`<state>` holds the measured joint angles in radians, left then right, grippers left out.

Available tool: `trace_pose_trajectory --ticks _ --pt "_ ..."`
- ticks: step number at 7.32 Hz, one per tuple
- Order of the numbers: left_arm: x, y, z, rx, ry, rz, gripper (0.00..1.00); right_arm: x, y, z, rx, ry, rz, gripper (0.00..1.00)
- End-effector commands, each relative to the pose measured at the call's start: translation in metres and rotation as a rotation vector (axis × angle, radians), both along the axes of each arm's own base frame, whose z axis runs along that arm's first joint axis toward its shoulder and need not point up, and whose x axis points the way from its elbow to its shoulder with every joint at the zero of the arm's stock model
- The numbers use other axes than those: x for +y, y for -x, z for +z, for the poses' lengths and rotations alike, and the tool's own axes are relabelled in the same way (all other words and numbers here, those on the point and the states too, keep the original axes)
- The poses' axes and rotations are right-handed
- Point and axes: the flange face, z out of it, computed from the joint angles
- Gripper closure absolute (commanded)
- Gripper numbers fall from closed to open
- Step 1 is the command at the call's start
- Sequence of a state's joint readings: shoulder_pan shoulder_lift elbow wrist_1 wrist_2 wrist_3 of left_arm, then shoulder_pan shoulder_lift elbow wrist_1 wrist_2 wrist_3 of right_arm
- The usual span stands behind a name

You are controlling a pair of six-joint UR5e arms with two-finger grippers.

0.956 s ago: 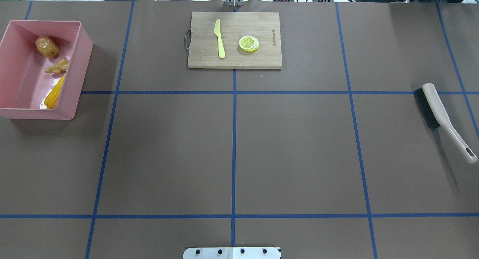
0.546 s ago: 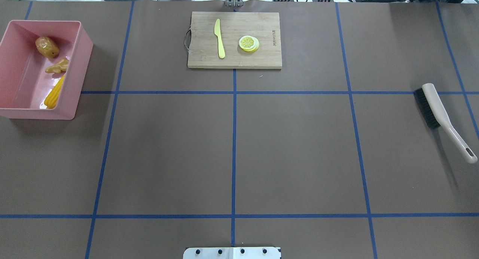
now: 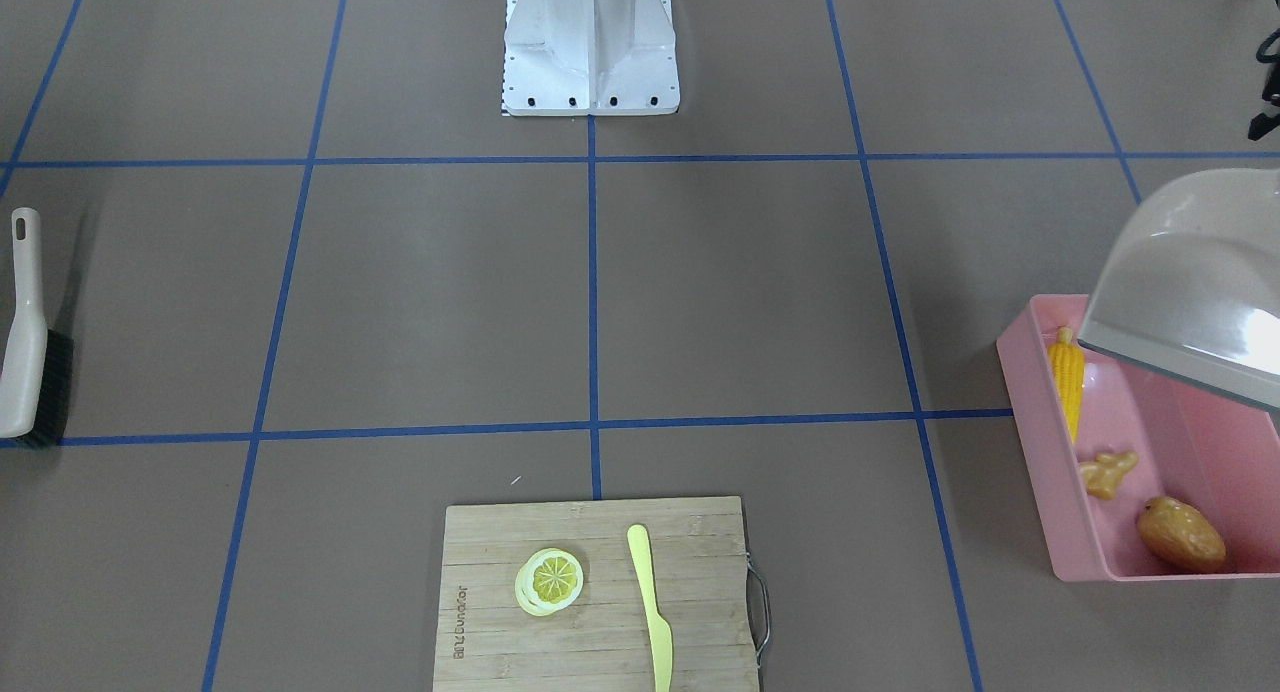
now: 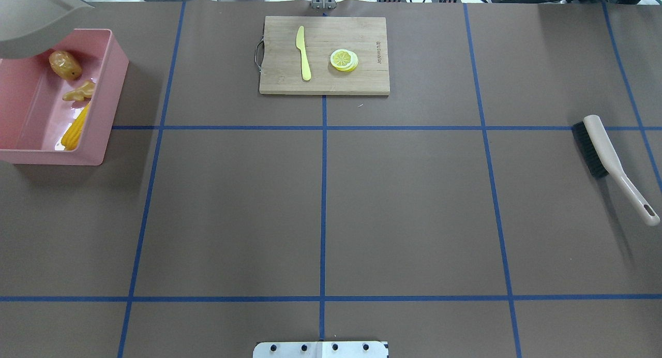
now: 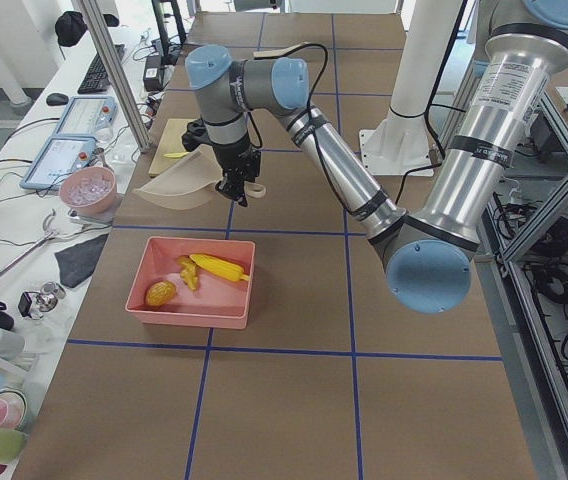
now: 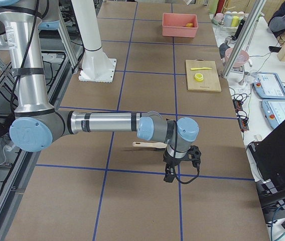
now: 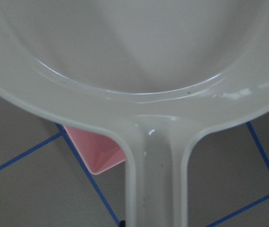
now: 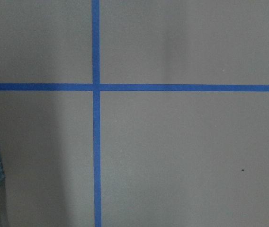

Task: Sweep and dump trash into bin

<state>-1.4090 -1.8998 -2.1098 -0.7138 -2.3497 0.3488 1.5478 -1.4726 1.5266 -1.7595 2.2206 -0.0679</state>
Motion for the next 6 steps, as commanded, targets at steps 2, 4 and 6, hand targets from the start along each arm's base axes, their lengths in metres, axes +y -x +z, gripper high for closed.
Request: trace_pose_trajectory --ticks 2,4,6 --pt "0.033 -0.057 -0.013 0.036 0.004 0.037 1.0 -0.002 0.002 -0.003 -0.021 -0.022 -0.001 0.0" --pt "0.05 -0.096 0.0 0.071 -0.108 0.127 1.0 0.005 0.001 0.001 -0.024 -0.134 0.0 0.0" --pt "0.065 -0.14 0.006 0.112 -0.217 0.233 1.0 0.007 0.006 0.001 -0.022 -0.149 -0.017 0.0"
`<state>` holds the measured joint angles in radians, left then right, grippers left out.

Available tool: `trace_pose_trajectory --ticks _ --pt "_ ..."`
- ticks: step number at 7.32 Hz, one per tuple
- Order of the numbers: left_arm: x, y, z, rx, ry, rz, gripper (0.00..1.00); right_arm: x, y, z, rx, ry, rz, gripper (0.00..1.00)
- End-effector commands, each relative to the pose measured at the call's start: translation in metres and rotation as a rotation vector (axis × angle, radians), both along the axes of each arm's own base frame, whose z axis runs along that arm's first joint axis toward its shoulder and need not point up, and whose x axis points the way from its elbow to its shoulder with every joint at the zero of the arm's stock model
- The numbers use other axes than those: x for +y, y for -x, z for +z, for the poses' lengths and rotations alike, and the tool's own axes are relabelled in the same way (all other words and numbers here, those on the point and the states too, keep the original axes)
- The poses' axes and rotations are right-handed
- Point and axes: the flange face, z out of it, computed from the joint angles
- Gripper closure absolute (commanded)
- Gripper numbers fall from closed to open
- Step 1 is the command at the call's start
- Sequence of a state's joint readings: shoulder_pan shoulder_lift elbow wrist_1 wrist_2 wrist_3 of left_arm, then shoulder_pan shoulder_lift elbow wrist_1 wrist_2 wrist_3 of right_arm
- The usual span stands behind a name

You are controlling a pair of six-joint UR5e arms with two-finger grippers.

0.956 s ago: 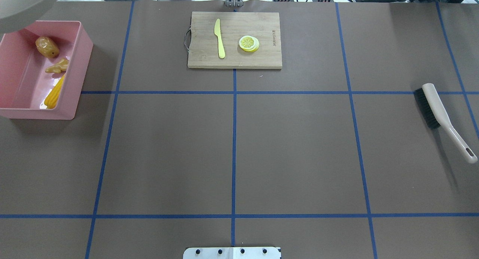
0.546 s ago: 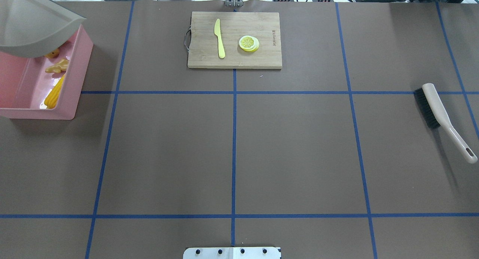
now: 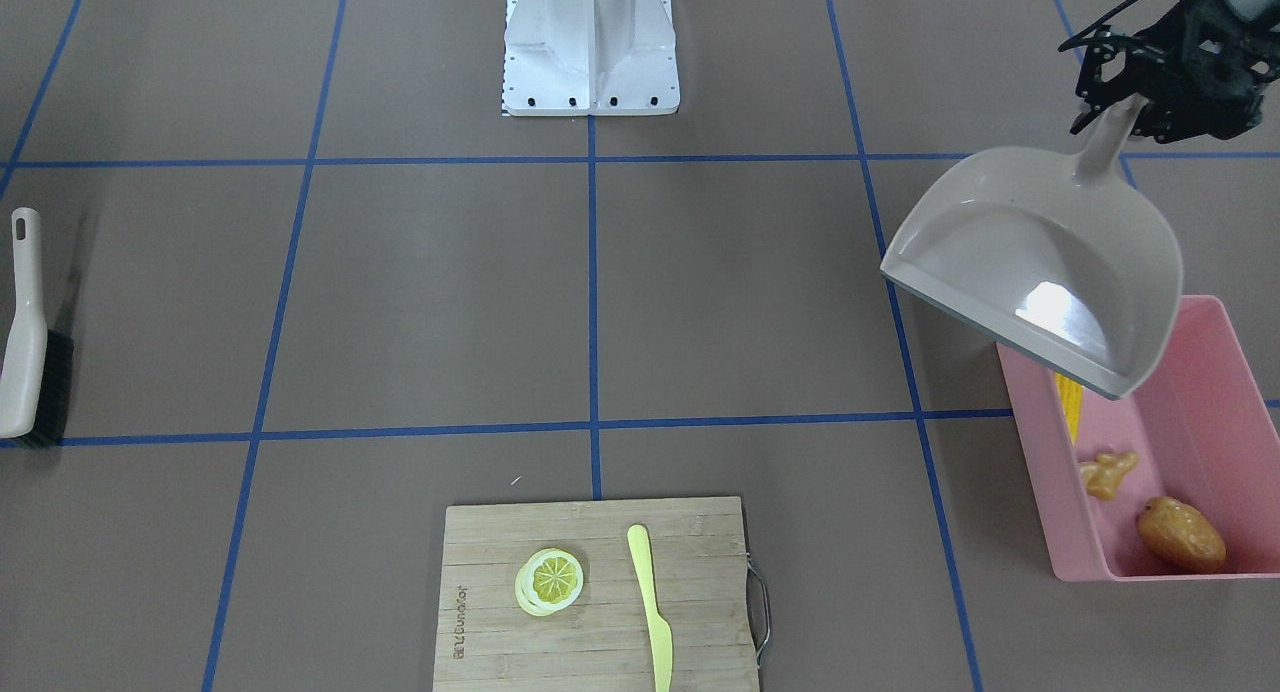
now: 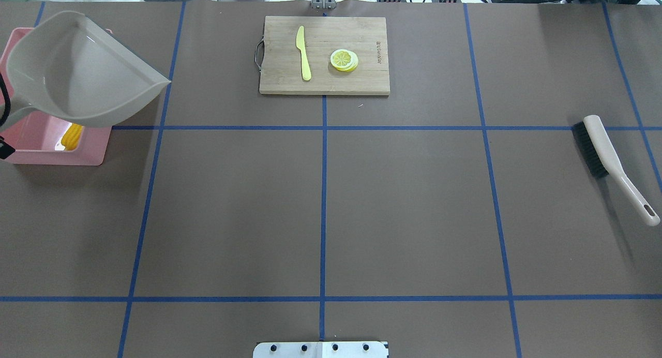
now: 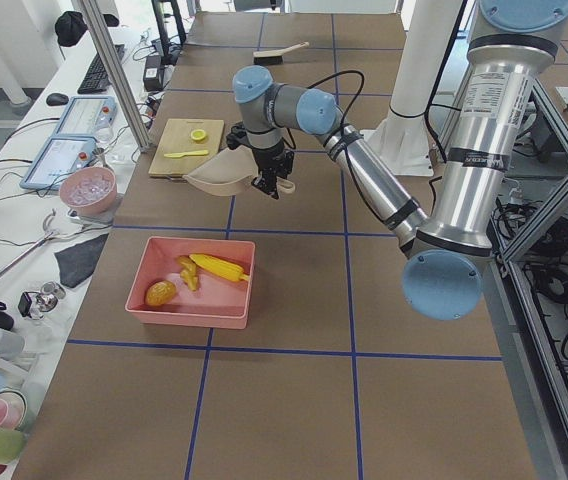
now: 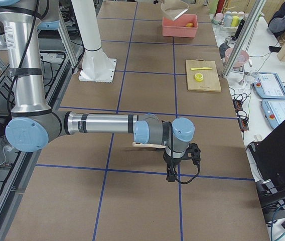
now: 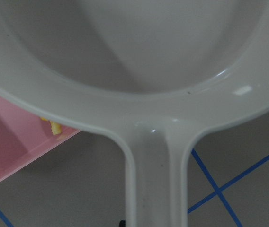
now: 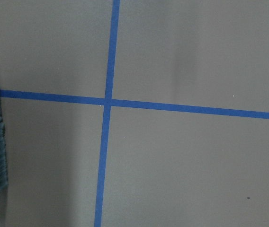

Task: Sweep and dump trash into bin

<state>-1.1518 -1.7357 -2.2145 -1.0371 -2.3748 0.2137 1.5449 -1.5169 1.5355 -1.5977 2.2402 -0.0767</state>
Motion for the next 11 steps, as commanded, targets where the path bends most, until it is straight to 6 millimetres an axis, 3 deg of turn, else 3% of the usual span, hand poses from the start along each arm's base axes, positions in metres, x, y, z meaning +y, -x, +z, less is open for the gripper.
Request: trace_pose_trajectory --ticks 1,3,6,8,9,11 --pt "0.02 -0.048 0.01 0.05 -0.113 0.117 1.0 -0.001 0.003 -0.001 0.005 -0.017 -0.008 0.0" --pt "0.037 -0.089 0.008 0.051 -0.189 0.205 1.0 -0.006 0.003 -0.009 0.006 -0.031 -0.006 0.0" --pt "0.078 -0.167 0.003 0.01 -0.396 0.37 1.0 0.012 0.0 0.002 0.002 -0.004 0.006 0.0" --pt "0.08 -0.176 0.008 0.013 -0.471 0.449 1.0 0.012 0.0 0.0 -0.004 -0.006 0.007 0.0" --pt "0.091 -0.197 0.014 -0.025 -0.51 0.493 1.0 0.011 0.001 -0.004 -0.012 -0.014 0.006 0.0" --pt "0.075 -0.221 0.015 -0.026 -0.585 0.577 1.0 0.012 0.001 -0.003 -0.015 -0.01 0.007 0.0"
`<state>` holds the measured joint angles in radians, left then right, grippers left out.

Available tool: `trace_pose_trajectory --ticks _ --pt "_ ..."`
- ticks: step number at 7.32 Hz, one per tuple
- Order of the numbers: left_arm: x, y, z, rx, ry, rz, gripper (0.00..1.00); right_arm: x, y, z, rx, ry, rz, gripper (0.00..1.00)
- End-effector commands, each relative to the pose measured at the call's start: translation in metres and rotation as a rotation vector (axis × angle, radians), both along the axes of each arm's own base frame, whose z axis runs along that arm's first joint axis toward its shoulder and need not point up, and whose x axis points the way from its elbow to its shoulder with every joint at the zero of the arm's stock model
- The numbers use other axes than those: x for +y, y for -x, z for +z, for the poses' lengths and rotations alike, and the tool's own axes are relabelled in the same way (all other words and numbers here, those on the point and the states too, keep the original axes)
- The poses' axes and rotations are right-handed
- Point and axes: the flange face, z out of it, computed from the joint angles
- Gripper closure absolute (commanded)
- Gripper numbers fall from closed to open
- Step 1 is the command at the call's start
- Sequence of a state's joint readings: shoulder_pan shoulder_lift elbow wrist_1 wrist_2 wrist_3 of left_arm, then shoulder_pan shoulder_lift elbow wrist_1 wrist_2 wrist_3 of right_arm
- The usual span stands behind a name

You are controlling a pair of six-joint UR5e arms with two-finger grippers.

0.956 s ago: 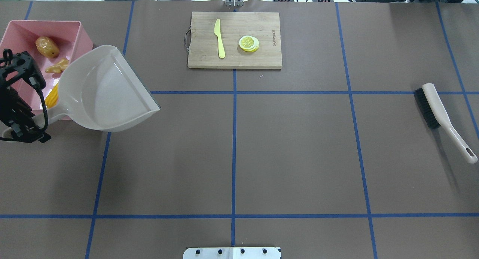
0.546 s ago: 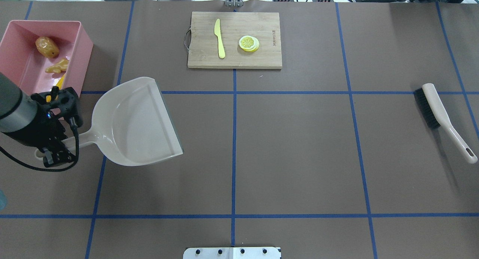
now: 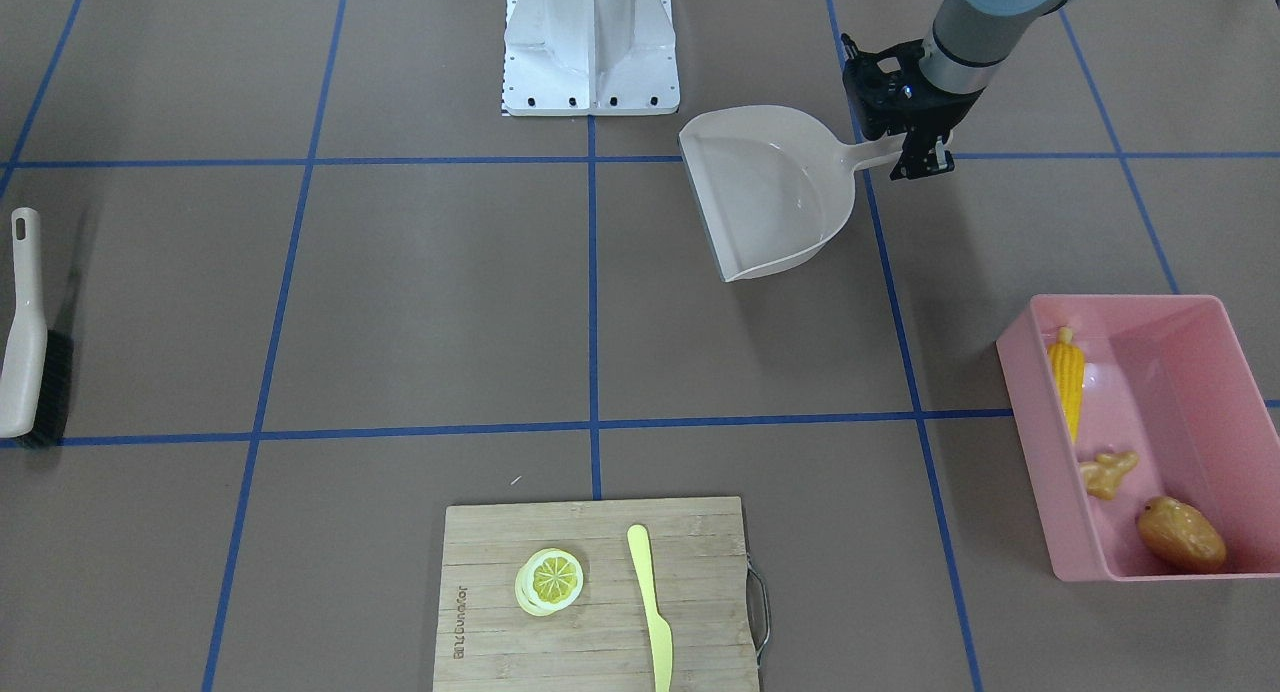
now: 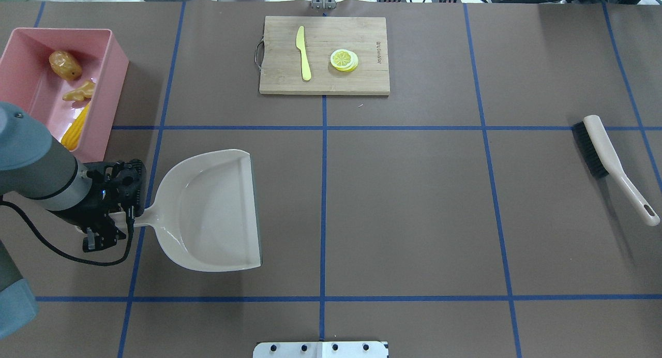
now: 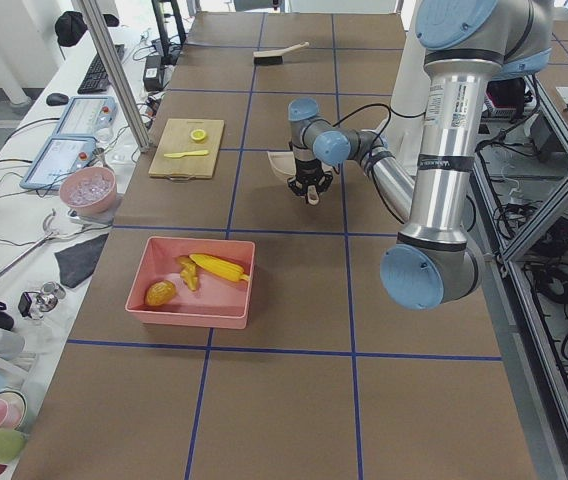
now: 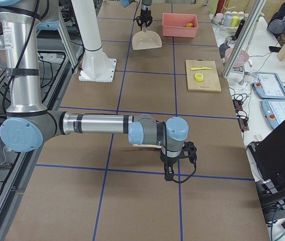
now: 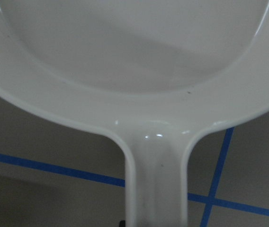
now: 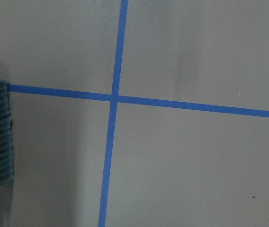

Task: Sweep and dump trash into bin

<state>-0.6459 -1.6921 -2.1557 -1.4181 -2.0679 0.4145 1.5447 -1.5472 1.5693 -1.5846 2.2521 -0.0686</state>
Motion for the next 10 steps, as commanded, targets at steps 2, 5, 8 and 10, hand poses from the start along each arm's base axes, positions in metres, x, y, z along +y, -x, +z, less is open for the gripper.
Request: trace_pose_trajectory --ticks 2,5,8,10 --pt "-0.029 -0.047 0.004 -0.02 -0.05 0.086 1.0 0.0 0.0 0.001 -0.004 0.002 0.0 0.0" --pt "-0.055 -0.074 0.011 -0.054 -0.048 0.15 1.0 0.001 0.0 0.004 -0.001 0.008 0.0 0.0" --pt "-0.091 -0.045 0.025 -0.042 0.007 0.089 1.0 0.001 0.0 0.005 -0.001 0.011 0.001 0.0" --pt "-0.103 -0.043 0.04 -0.056 0.025 0.074 1.0 0.001 0.0 0.005 -0.003 0.011 0.001 0.0"
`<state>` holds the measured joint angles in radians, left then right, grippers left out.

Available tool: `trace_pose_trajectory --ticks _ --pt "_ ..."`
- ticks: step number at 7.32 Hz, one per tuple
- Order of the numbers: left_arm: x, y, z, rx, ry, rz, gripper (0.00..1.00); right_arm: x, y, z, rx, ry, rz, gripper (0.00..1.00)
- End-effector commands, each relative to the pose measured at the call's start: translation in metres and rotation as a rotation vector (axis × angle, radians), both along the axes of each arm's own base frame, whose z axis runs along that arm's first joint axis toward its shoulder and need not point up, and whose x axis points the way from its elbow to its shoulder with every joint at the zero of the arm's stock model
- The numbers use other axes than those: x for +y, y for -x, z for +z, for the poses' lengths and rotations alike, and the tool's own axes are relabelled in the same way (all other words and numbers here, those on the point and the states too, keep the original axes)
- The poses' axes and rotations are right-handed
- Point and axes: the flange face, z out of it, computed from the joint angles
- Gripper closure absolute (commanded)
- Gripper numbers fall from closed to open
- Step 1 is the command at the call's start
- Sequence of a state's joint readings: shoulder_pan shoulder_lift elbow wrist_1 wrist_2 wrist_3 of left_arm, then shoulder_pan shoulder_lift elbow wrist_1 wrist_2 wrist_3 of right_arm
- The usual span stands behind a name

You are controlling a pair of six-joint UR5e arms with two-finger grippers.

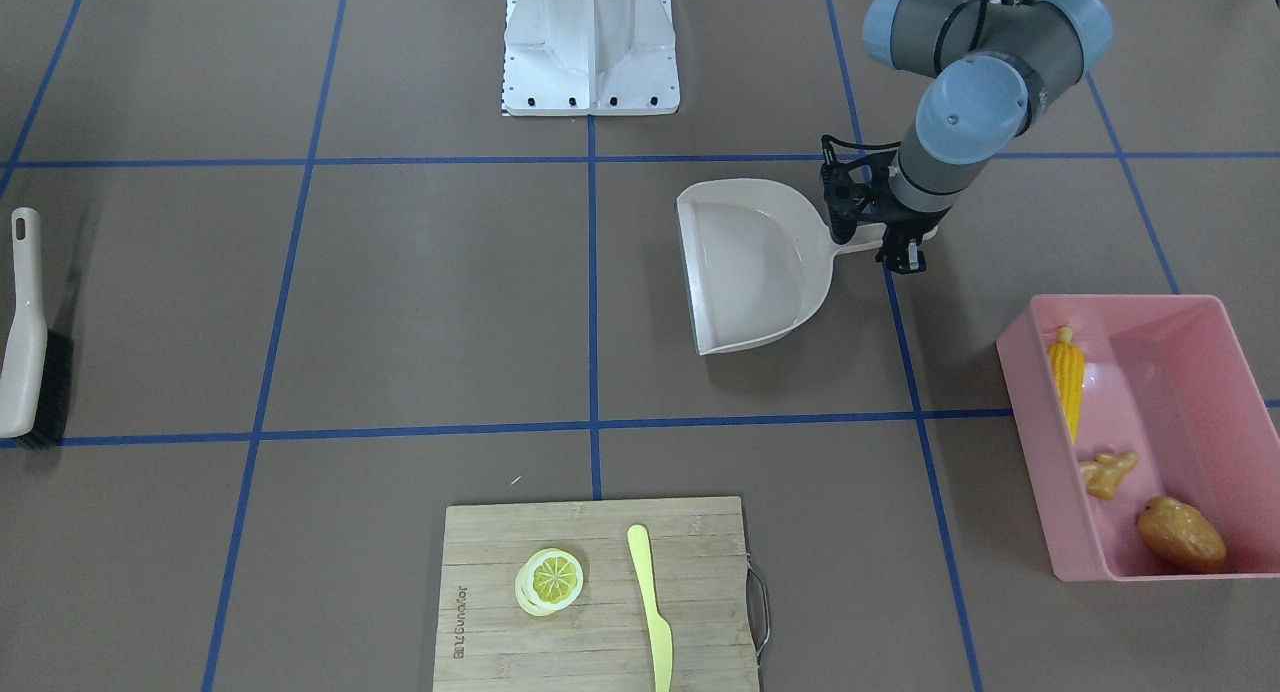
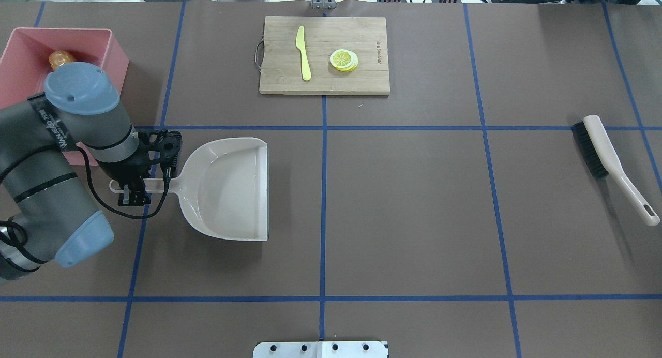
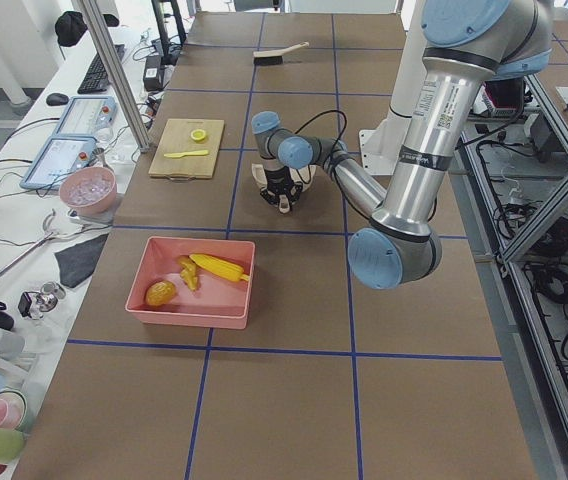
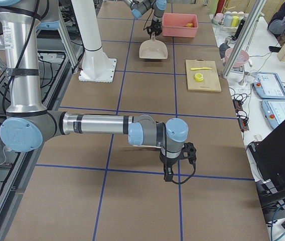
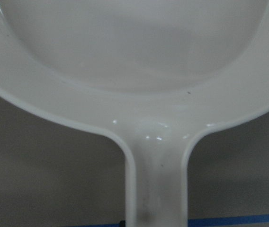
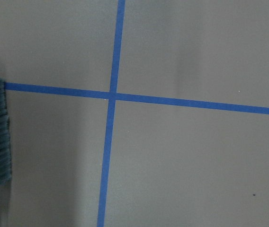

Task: Sweep and dump trash into bin

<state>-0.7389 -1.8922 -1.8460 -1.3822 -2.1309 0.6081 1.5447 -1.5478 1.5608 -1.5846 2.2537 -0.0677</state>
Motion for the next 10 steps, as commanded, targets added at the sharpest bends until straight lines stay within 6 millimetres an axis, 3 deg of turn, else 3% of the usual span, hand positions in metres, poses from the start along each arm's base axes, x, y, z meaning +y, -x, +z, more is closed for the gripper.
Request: trace_pose_trajectory --ticks 1,3,4,5,6,8,10 --pt "-0.009 0.001 0.01 -0.008 0.013 -0.01 1.0 0.0 0.0 0.001 0.0 0.002 0.0 0.0" --pt "-0.013 -0.002 0.016 0.0 0.004 -0.015 0.99 0.0 0.0 0.0 -0.001 0.001 0.0 0.0" --pt "-0.021 0.004 0.011 0.006 0.0 -0.03 0.79 0.0 0.0 0.0 -0.001 0.0 -0.001 0.0" --pt "-0.023 0.006 0.008 0.009 -0.004 -0.032 0.35 0.0 0.0 0.0 -0.001 0.0 -0.001 0.0" --pt "-0.024 0.006 0.008 0.011 -0.006 -0.034 0.03 0.0 0.0 0.0 -0.001 0.0 -0.001 0.0" --pt "-0.026 0.01 0.006 0.013 -0.009 -0.039 0.02 0.0 0.0 0.0 -0.001 0.0 -0.001 0.0" --pt "-0.039 0.041 -0.006 0.035 -0.037 -0.056 0.02 0.001 0.0 0.002 -0.001 0.003 -0.001 0.0"
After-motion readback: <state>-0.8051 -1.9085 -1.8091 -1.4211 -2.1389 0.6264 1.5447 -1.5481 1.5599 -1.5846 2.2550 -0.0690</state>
